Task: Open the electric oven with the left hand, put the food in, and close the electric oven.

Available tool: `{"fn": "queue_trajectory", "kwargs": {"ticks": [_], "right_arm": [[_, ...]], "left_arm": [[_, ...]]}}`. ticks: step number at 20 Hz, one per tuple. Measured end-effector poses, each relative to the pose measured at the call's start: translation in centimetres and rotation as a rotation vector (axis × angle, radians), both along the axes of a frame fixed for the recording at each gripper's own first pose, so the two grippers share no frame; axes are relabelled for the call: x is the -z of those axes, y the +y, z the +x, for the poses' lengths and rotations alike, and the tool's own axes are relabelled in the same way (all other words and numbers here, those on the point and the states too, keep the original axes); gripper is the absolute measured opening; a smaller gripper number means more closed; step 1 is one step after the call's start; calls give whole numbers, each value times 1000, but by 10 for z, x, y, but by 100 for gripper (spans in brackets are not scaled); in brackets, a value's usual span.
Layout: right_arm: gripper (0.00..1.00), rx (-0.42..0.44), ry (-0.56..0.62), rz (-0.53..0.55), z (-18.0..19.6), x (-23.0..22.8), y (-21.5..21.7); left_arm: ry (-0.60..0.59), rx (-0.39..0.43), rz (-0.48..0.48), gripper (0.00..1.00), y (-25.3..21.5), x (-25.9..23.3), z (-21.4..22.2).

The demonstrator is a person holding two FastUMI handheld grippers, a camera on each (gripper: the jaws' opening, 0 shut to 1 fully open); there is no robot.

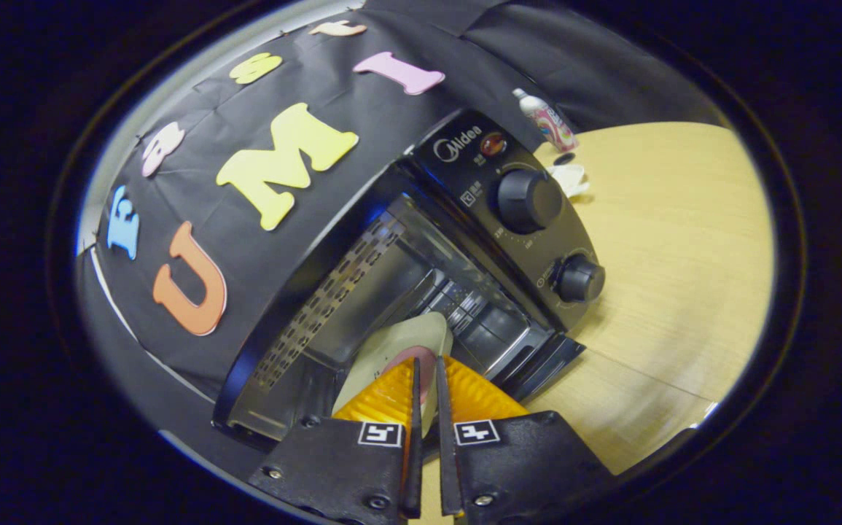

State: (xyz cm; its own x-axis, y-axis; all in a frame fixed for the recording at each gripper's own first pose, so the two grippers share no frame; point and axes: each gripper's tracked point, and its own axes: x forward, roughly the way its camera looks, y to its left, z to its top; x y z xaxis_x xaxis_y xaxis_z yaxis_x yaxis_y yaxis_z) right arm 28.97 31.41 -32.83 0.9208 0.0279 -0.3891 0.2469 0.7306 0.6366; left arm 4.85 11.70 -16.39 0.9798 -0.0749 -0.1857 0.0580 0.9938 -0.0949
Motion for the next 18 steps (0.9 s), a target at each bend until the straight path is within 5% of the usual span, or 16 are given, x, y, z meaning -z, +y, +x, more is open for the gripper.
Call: {"fn": "queue_trajectory", "kwargs": {"ticks": [4, 6, 9, 11, 12, 18], "right_arm": [[21, -65, -63, -126, -16, -12, 5], [42, -102, -89, -151, -24, -19, 6], [58, -119, -127, -204, -43, -33, -8], [58, -130, -157, -247, -54, -45, -13], [78, -151, -163, -274, -61, -50, -16], [95, -221, -141, -463, -88, -62, -47]], "left_arm": [[11, -8, 13, 95, -1, 3, 0], [21, -7, 13, 95, -4, 7, 0], [40, -3, 14, 95, -5, 15, 0], [52, 11, 1, 95, -9, 19, 2], [58, 13, -3, 95, -10, 22, 3], [119, 42, 21, 95, -18, 49, 9]]}}
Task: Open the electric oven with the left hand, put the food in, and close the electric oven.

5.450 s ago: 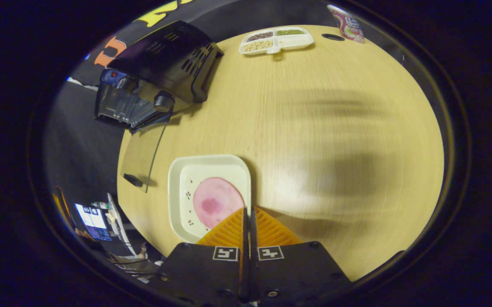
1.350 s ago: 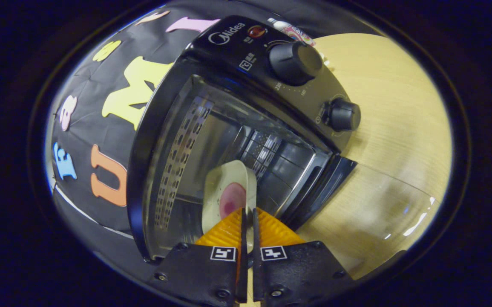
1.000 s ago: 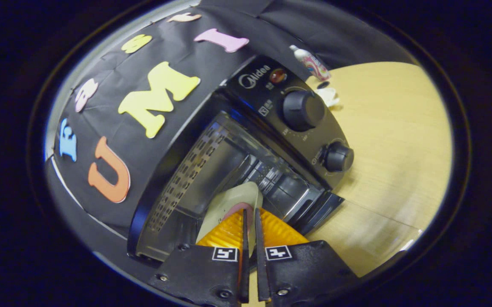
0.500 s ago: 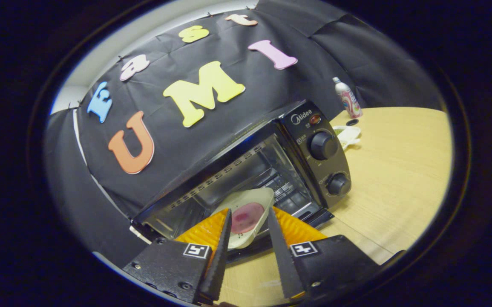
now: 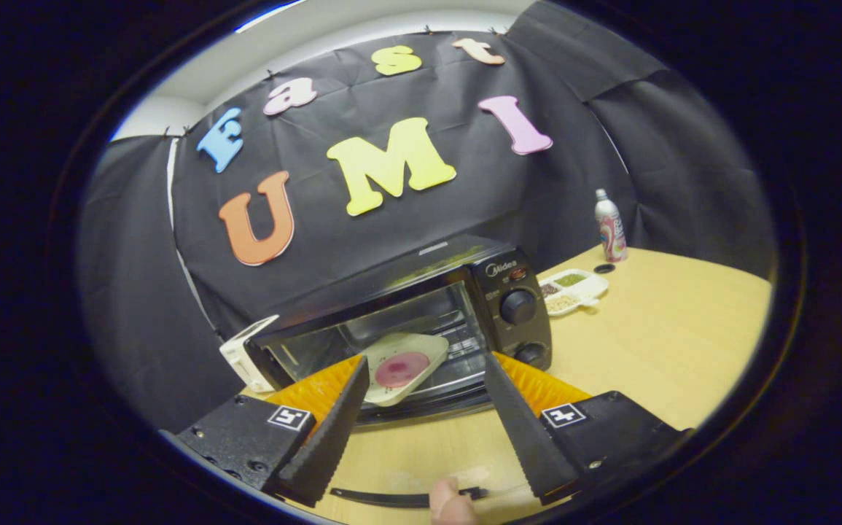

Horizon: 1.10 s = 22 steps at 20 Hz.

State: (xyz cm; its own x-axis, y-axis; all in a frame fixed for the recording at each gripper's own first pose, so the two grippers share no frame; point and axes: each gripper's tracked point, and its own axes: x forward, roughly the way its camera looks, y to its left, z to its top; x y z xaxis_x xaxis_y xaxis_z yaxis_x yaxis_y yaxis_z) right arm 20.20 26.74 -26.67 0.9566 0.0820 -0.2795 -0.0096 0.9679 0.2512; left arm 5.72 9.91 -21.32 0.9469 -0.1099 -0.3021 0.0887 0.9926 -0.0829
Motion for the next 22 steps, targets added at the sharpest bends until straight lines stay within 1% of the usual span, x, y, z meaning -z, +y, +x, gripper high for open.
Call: {"fn": "queue_trajectory", "kwargs": {"ticks": [1, 2, 3, 5, 8, 9, 10, 11, 12, 13, 17, 19, 21, 22], "right_arm": [[96, 3, 0, -54, -2, -2, -9], [100, 7, -1, -102, -7, -5, -16], [95, -3, -20, -124, -13, -14, -19], [96, -47, -55, -154, -25, -33, -17], [96, -77, -116, -211, -39, -65, -31], [100, -73, -141, -223, -40, -75, -37], [100, -68, -158, -223, -44, -84, -43], [96, -64, -176, -220, -46, -94, -48], [100, -65, -188, -214, -48, -104, -52], [96, -65, -195, -208, -51, -113, -57], [96, -75, -225, -188, -55, -146, -82], [96, -67, -240, -183, -56, -161, -95], [96, -69, -244, -184, -51, -169, -105], [100, -76, -240, -180, -53, -173, -108]], "left_arm": [[18, 5, -4, 95, -2, 6, 1], [39, 12, -14, 95, -4, 13, 2], [59, 20, -22, 95, -10, 20, 1], [107, 41, -33, 95, -21, 37, 2], [173, 74, -12, 96, -41, 61, 5], [190, 79, 0, 95, -46, 69, 4], [202, 85, 9, 96, -52, 73, 6], [216, 95, 17, 96, -58, 79, 6], [230, 109, 23, 96, -66, 85, 6], [249, 120, 30, 96, -71, 91, 6], [328, 171, 66, 96, -100, 117, 8], [367, 212, 68, 96, -119, 130, 6], [394, 234, 71, 96, -135, 138, 7], [406, 246, 68, 96, -144, 141, 8]]}}
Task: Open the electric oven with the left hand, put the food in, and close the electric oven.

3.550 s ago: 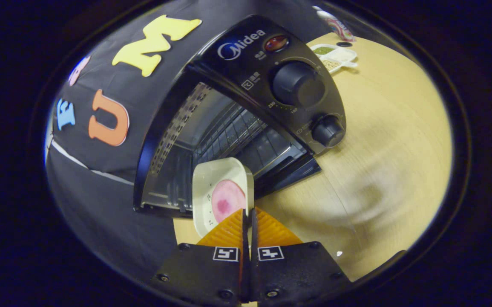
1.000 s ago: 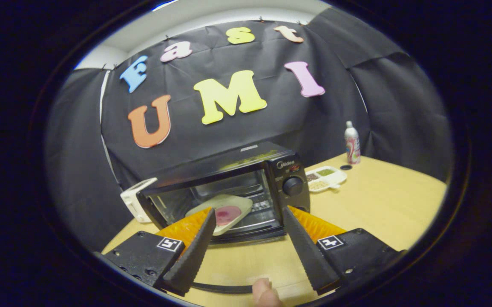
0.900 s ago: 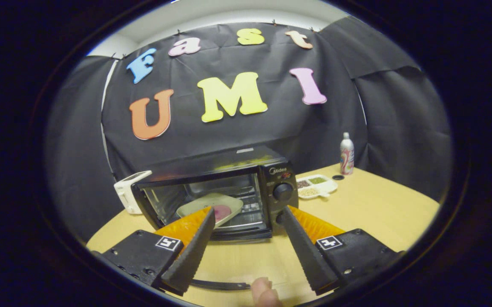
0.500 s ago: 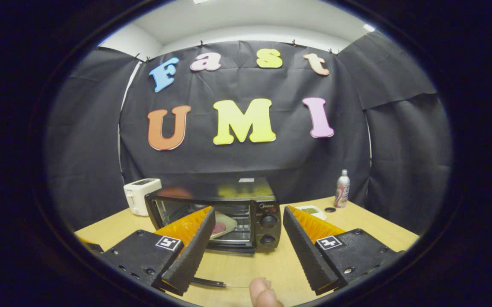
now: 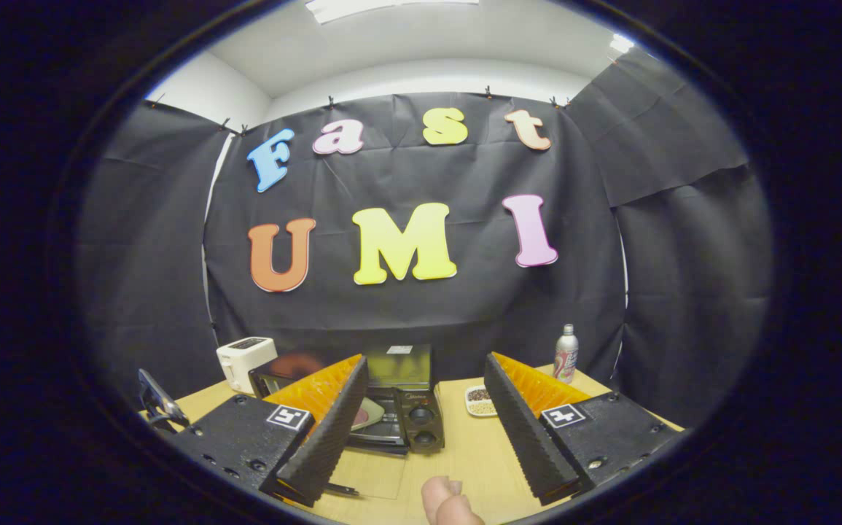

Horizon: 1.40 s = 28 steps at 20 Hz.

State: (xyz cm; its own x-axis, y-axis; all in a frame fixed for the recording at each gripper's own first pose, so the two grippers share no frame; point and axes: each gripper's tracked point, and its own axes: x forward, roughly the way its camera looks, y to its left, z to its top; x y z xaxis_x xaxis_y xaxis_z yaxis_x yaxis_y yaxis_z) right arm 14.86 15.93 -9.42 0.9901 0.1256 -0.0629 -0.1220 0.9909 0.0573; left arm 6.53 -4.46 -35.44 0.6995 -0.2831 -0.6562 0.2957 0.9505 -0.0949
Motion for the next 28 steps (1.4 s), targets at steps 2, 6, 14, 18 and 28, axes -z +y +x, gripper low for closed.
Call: {"fn": "queue_trajectory", "kwargs": {"ticks": [2, 6, 14, 18, 28], "right_arm": [[96, 8, -2, 5, -2, -9, -14], [96, 30, -17, 14, -2, -26, -45], [96, 76, -62, 8, -5, -40, -95], [96, 72, -48, 25, -5, -30, -105], [96, 72, -22, 50, 2, -9, -112]], "left_arm": [[14, 14, -1, 96, -17, 3, 4], [72, 24, 5, 96, -40, 19, 9], [149, 7, 62, 100, -49, 39, 10], [164, -12, 61, 96, -49, 39, 11], [66, -23, 27, 96, -50, -4, 29]]}}
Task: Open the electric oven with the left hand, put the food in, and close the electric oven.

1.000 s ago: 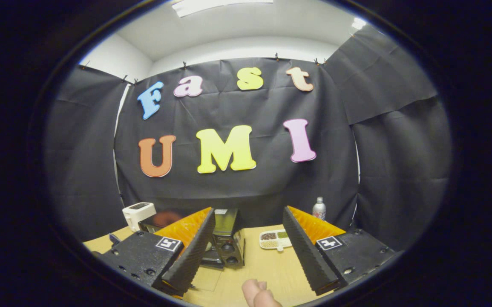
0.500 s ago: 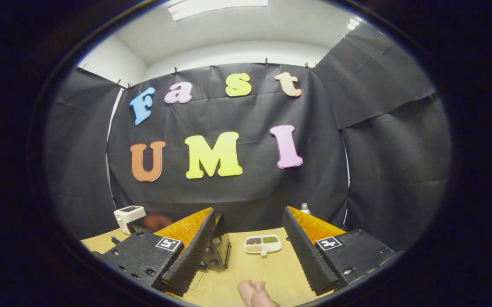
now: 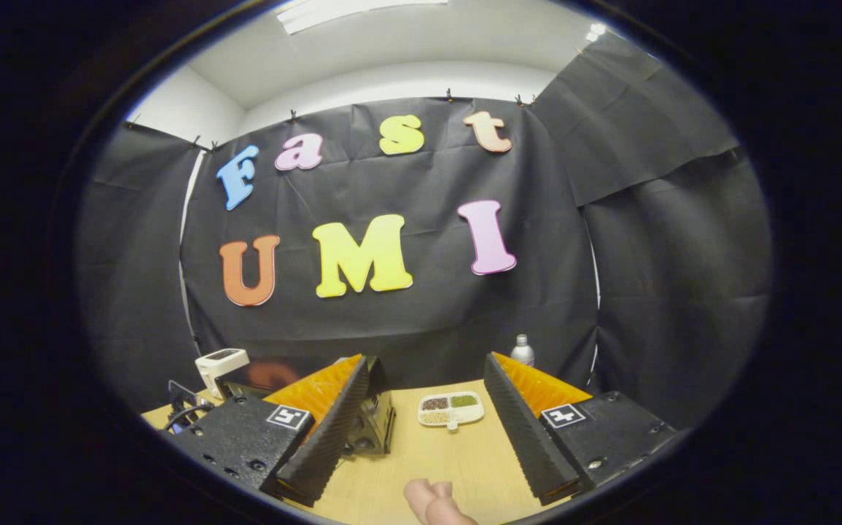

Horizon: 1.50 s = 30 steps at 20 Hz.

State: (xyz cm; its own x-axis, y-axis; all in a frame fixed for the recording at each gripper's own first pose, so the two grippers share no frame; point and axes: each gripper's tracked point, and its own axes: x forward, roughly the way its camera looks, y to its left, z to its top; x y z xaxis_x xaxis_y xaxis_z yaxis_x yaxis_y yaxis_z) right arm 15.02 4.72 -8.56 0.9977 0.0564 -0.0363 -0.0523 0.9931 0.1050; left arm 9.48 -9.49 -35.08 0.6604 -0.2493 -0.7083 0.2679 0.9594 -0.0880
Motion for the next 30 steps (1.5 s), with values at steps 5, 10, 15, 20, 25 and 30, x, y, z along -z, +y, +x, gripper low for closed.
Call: {"fn": "queue_trajectory", "kwargs": {"ticks": [5, 10, 15, 20, 25, 30], "right_arm": [[100, 2, 14, 2, 6, 7, -2], [96, 6, 32, 8, 8, 14, -3], [96, 6, 43, 7, 10, 17, -3], [96, 17, 56, 0, 4, 19, -9], [96, 48, 38, -32, -20, 7, -25], [100, 55, 5, -53, -65, -3, -33]], "left_arm": [[-45, -13, -10, 96, 0, -14, 16], [-68, -24, -22, 96, 4, -22, 28], [-103, -34, -60, 96, 3, -34, 42], [-204, -56, -53, 96, 12, -49, 73], [-264, -69, -88, 97, 10, -60, 102], [-397, -98, -114, 98, 16, -87, 136]]}}
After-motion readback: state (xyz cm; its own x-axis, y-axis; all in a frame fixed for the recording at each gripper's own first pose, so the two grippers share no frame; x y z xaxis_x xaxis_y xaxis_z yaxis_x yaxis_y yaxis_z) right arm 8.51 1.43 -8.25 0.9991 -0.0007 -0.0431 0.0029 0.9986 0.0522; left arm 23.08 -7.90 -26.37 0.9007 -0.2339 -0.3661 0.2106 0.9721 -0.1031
